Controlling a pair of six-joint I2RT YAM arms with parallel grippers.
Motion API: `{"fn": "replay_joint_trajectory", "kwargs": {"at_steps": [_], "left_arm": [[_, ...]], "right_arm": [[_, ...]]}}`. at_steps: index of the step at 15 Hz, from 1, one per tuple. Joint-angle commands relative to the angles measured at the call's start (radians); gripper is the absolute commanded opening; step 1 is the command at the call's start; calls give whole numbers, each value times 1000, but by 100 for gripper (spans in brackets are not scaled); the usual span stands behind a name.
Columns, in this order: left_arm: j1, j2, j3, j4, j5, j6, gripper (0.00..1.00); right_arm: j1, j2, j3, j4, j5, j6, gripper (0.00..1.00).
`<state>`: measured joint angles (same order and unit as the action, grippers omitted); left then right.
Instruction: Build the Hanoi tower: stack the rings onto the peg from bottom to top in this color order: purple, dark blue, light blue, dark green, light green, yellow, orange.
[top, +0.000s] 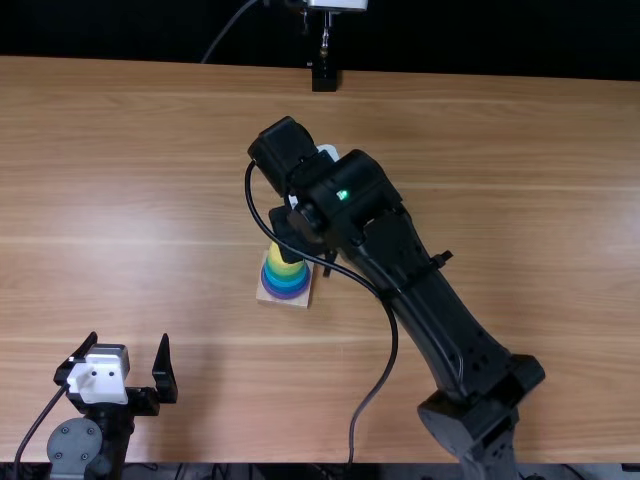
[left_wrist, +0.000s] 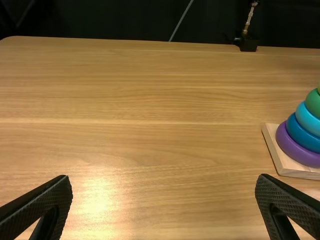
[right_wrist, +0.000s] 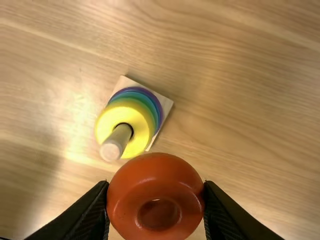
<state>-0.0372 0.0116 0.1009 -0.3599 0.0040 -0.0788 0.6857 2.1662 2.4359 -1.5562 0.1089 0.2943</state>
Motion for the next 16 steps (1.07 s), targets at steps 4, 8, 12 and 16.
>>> {"fn": "replay_joint_trajectory", "kwargs": {"at_steps": [4,8,12,16], "left_arm": [[8,-12,-101,-86,-4,13,100],[8,-12,-101,-84,-4,13,100],[10,-12,-101,-86,-4,13,100],[8,-12,-101,-84,-4,13,100]], "right_arm": [[37,44,58,5,0,4,3],[46,76,58,11,0,4,3],[49,83,77,14,0,6,3],[51,115,106,14,0,4,3]]}}
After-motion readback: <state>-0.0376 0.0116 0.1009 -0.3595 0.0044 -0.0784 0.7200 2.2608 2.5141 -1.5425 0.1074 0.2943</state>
